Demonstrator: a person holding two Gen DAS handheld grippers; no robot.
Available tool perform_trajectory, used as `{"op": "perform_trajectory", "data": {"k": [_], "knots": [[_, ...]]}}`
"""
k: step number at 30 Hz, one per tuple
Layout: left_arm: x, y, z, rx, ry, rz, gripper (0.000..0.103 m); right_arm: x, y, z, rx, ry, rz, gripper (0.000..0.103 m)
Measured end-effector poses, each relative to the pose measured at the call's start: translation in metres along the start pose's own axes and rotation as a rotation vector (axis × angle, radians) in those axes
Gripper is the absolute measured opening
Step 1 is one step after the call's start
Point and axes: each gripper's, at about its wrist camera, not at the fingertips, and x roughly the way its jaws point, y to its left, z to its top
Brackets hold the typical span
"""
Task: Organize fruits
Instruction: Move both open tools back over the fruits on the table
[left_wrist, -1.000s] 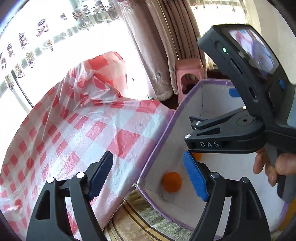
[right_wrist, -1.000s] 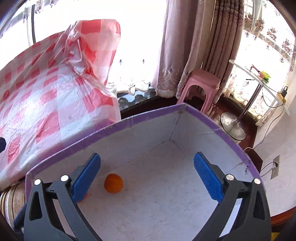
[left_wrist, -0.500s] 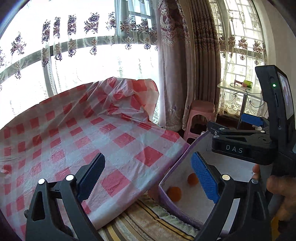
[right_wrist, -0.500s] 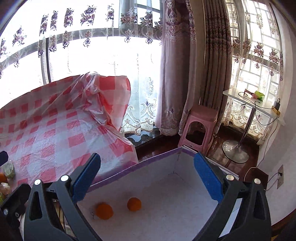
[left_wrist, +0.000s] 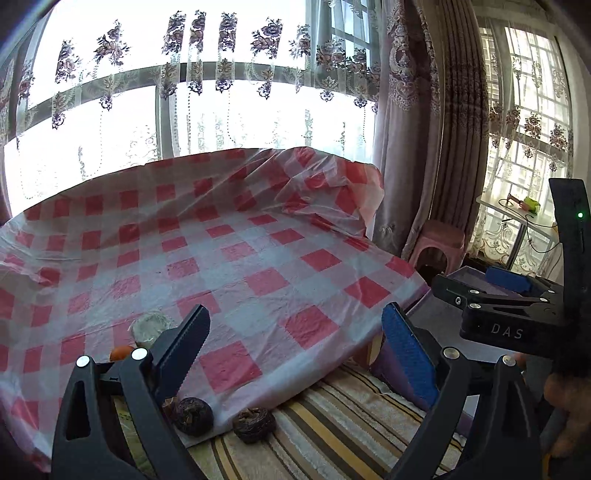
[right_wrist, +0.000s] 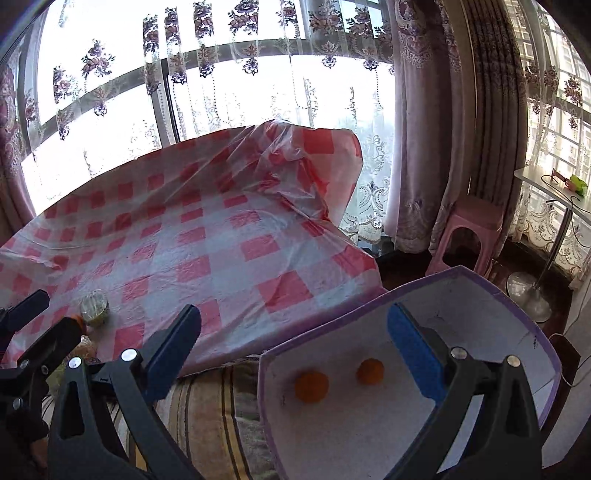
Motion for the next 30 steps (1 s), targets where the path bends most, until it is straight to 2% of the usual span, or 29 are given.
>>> {"op": "perform_trajectory", "data": {"k": [8,15,19,28,30], "knots": [[-0.026,0.054,-0.025,-0.093,0.037,0.081,0.091,0.006,0.039,-0.013,-0.062,0.057,0.110,0.101],[-0.051,0.101,-0.049,-0.168,0.085,0.140,0.091,0.015,0.071,-0.026,-0.114,0.126,0.138,0.101],[-0.060,0.117,-0.060,-0.180,0.105,0.169,0.091,0.017,0.083,-0.032,-0.128,0.163,0.206,0.101],[-0.063,0.133,-0.066,-0.188,0.128,0.166,0.091,0.023,0.112,-0.043,-0.210,0.217,0.252,0.101],[-0.060,0.135,-0.067,-0.175,0.144,0.167,0.088,0.026,0.121,-0.046,-0.234,0.236,0.263,0.101]]}}
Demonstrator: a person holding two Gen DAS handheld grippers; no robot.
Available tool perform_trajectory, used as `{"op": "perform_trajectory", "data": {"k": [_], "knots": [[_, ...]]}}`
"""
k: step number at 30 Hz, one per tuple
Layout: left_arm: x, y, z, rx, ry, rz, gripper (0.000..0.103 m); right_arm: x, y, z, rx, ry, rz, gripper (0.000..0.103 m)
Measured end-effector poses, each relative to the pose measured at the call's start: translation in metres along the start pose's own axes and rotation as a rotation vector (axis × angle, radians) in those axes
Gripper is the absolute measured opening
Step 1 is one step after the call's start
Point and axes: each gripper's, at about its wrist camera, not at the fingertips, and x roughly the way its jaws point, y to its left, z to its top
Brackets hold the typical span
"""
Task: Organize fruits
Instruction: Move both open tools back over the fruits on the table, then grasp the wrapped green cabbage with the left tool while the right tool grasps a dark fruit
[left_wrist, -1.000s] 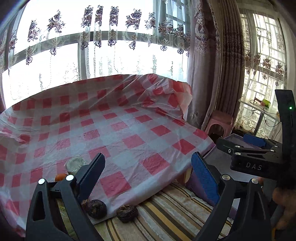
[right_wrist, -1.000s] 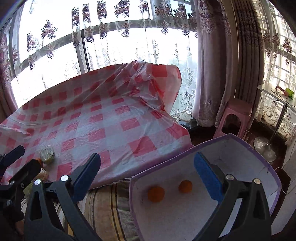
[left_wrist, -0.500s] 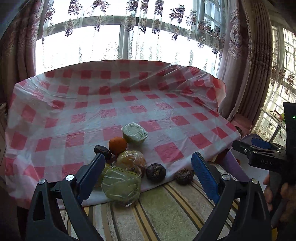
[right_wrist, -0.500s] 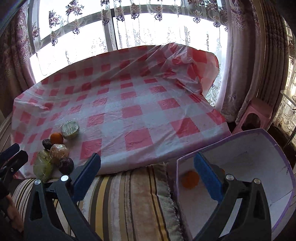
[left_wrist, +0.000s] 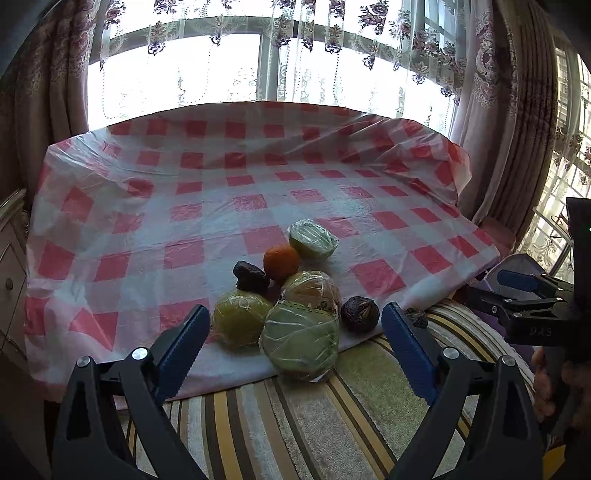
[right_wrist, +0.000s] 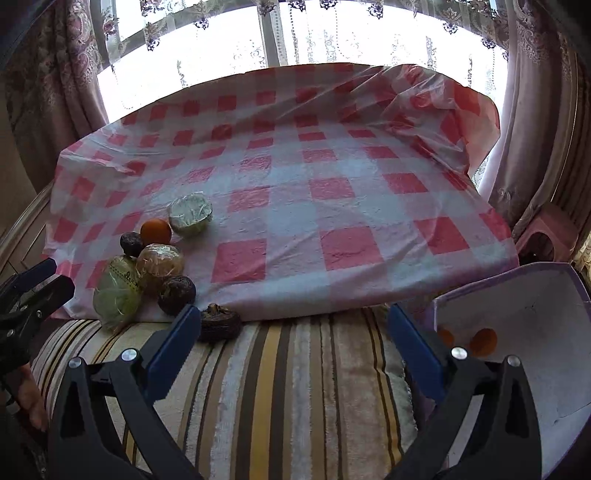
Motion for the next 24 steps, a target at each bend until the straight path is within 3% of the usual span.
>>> {"op": "perform_trajectory", "data": {"k": [12,24], "knots": [[0.038,0.006,-0.007,-0.002,0.174,-0.022,0.086,0.036,0.040,0.000,-0.141,0.103,0.003,0.101],[0.064,0.003,-0.006,0.039,0.262,-0.006,0.085,0.055,0.047,-0.001,-0.165,0.162,0.038,0.100]]}}
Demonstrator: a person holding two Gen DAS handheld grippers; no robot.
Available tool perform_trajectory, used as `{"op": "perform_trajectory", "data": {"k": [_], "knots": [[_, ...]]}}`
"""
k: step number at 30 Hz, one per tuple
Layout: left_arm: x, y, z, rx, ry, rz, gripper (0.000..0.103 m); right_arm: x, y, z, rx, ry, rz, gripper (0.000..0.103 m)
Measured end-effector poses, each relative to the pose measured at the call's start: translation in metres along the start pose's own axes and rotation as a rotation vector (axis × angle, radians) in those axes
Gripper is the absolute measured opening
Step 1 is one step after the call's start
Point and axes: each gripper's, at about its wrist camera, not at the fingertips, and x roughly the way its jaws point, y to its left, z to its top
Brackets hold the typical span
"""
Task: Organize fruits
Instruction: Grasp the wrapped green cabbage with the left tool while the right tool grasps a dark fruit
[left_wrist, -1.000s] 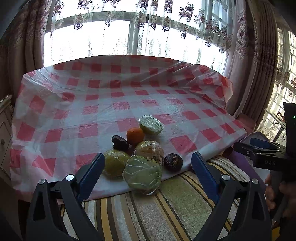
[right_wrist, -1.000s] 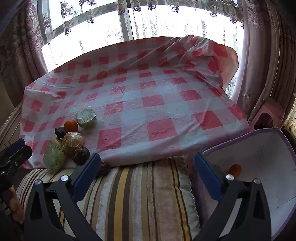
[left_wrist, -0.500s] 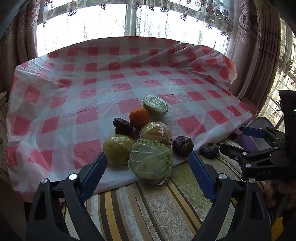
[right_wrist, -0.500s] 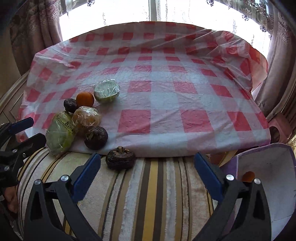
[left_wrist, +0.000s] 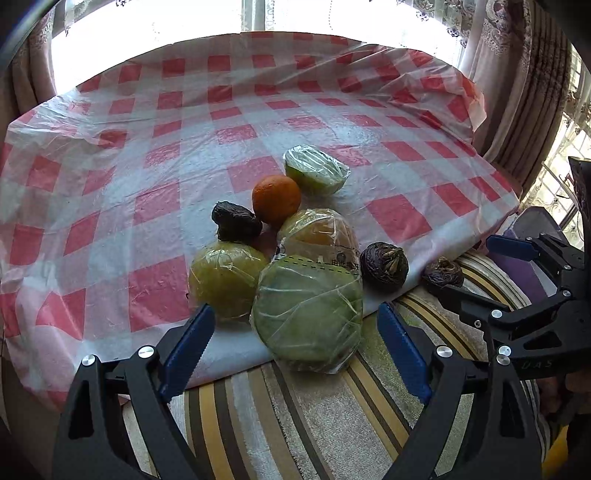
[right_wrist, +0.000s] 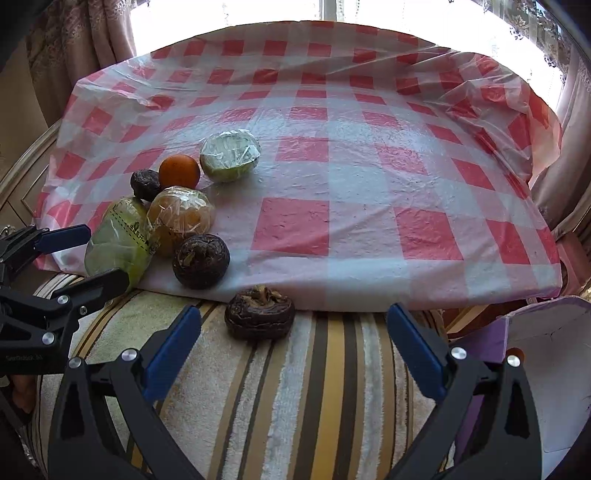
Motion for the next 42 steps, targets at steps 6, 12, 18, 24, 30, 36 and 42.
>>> {"op": "perform_trajectory", "data": {"k": [6,12,18,24,30,36,42], "knots": [[0.006,-0.005,0.001,0.034,0.011,0.024,0.083,0.007,0.004,0.000,-0.016,0.018,-0.006,0.091],[0.012,-0.006,0.001,0.047,0.028,0.031,0.074,0.011,0.006,0.001,-0.026,0.027,-0.002,0.084],[0.014,-0.007,0.000,0.055,0.034,0.027,0.069,0.013,0.010,0.001,-0.042,0.033,0.009,0.068],[0.016,-0.006,-0.001,0.051,0.040,-0.015,0.060,0.013,0.014,0.000,-0.059,0.033,0.030,0.048],[0.015,-0.003,-0.002,0.033,0.038,-0.025,0.060,0.012,0.015,-0.002,-0.065,0.028,0.044,0.041],[0.012,-0.003,-0.002,0.029,0.031,0.000,0.065,0.011,0.014,-0.002,-0.063,0.027,0.048,0.041],[0.007,-0.008,-0.003,0.057,0.011,0.055,0.074,0.010,0.012,-0.003,-0.056,0.023,0.042,0.044]]}}
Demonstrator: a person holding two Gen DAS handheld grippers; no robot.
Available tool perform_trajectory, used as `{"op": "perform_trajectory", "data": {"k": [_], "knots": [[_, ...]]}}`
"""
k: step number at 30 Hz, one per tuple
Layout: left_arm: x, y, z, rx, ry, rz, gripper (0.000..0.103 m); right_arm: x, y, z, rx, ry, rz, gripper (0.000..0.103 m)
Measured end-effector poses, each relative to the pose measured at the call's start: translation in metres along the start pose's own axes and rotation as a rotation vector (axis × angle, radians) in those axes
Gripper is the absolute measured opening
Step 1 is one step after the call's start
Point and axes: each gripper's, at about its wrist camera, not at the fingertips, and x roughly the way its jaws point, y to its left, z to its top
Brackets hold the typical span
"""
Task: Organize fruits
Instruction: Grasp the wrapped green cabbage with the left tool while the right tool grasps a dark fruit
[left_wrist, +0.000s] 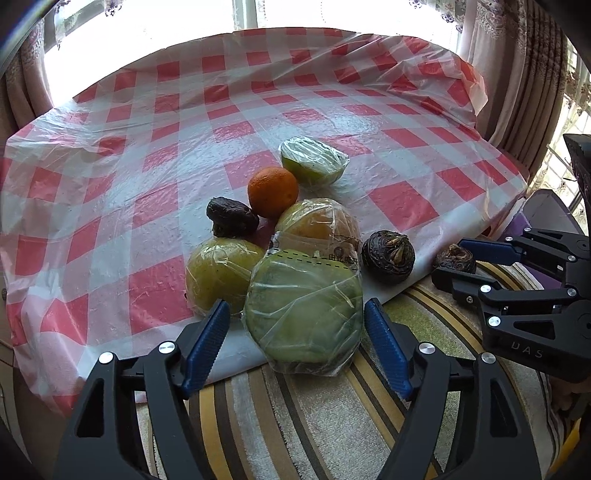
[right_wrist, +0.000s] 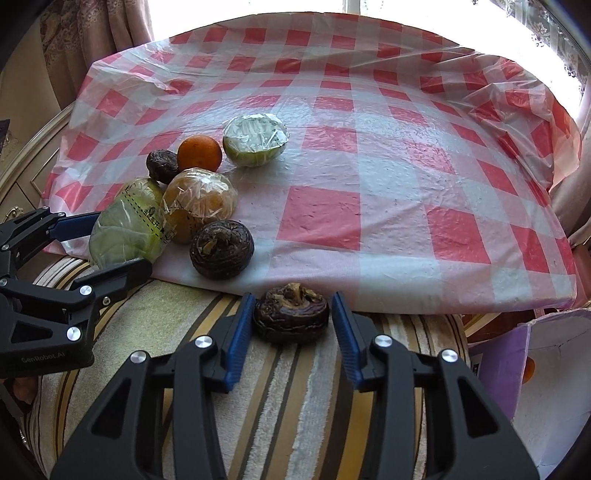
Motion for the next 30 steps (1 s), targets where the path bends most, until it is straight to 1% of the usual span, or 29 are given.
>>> {"op": "perform_trajectory", "data": {"k": [2,3,4,7,8,9,11,13,24,30], "knots": [[-0.001,-0.004,0.000,0.021,-0.003,0.023,0.074,-0.001,0.000,0.000,-0.001,-0.002,-0.007,0.047],[-0.001,-0.007,0.000,0.036,-0.004,0.035,0.074,-0.001,0.000,0.000,-0.001,-0.003,-0.013,0.054],[-0.001,-0.010,0.000,0.052,-0.007,0.051,0.074,-0.001,0.000,0.000,-0.001,-0.005,-0.019,0.058],[-0.001,-0.020,0.000,0.102,-0.016,0.116,0.074,-0.001,0.002,0.001,-0.009,-0.007,-0.027,0.058],[0.000,-0.022,0.000,0.112,-0.012,0.135,0.072,-0.001,0.002,0.000,-0.009,-0.007,-0.026,0.058],[0.001,-0.023,0.000,0.119,-0.006,0.148,0.064,-0.001,0.002,0.000,-0.009,-0.004,-0.024,0.057],[0.002,-0.025,-0.001,0.129,-0.002,0.154,0.063,-0.001,0.003,0.000,-0.015,-0.002,-0.009,0.051],[0.002,-0.025,-0.002,0.130,-0.004,0.153,0.062,-0.001,0.006,0.000,-0.024,-0.005,-0.007,0.042],[-0.004,-0.013,-0.001,0.055,-0.026,0.114,0.061,-0.005,0.005,-0.001,-0.017,-0.028,-0.003,0.040],[-0.008,-0.014,0.000,0.057,-0.035,0.118,0.061,-0.009,0.004,-0.002,-0.011,-0.048,-0.006,0.040]]}}
